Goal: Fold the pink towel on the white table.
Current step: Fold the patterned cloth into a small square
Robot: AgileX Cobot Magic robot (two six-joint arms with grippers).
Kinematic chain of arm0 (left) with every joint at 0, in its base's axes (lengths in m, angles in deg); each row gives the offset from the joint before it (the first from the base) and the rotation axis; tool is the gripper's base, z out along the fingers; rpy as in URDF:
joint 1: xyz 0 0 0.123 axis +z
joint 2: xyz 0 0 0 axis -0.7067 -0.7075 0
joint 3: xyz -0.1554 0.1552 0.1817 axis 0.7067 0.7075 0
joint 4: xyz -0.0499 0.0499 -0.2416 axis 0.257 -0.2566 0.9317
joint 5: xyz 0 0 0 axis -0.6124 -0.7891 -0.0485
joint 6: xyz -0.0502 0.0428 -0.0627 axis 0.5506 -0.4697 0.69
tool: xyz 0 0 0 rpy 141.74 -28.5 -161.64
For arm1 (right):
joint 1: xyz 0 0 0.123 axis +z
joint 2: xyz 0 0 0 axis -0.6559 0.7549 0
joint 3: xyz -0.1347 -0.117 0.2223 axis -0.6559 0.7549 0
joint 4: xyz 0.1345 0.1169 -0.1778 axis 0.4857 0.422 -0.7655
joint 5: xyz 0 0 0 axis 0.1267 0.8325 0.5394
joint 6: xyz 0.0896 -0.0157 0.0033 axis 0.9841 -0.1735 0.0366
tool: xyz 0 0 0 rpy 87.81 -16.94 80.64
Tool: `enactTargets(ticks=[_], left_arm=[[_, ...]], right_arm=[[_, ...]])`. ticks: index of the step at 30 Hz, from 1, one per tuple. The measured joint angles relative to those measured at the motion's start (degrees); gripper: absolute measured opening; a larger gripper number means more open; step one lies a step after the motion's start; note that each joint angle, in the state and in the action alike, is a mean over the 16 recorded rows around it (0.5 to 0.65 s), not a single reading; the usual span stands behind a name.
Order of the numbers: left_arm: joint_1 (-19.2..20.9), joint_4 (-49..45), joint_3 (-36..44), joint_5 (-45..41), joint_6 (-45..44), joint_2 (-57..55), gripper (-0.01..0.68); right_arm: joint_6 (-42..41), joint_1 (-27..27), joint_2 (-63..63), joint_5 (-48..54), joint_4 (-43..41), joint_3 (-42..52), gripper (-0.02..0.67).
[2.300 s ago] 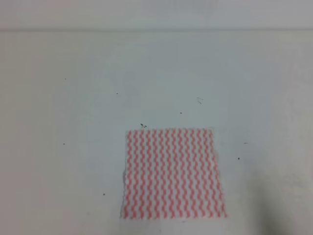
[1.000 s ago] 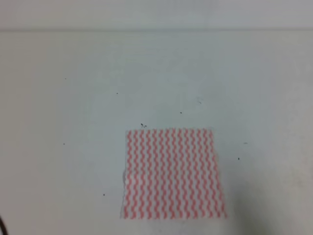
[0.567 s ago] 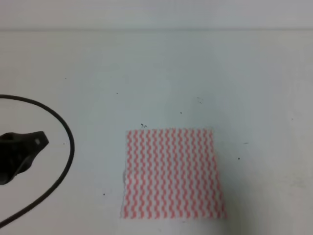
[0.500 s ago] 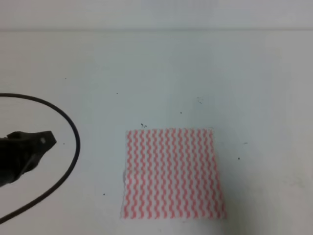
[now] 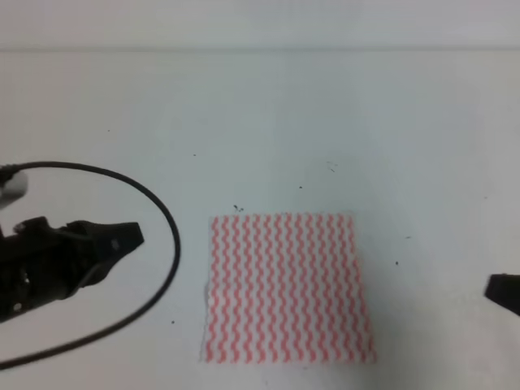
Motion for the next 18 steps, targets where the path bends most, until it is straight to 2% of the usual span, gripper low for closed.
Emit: enactTargets(ticks=[10,14,18], left_arm=[[-5.8,1.0,0.0,1.9,-2.4,-1.2,-0.004],[-6.9,1.0,0.0,2.2,-2.9,-1.3,-0.004],[-7.2,1.0,0.0,1.6,-3.1,-1.2,-0.003]], right_arm=[[-2.5,15.3,13.0,-6.6,7.1,-2.8,-0.018],[-1.6,21.2,17.9,-10.7,7.0,-3.7,-0.018],[-0.9,24.4,22.6,-13.4,6.3,-4.3,-0.016]])
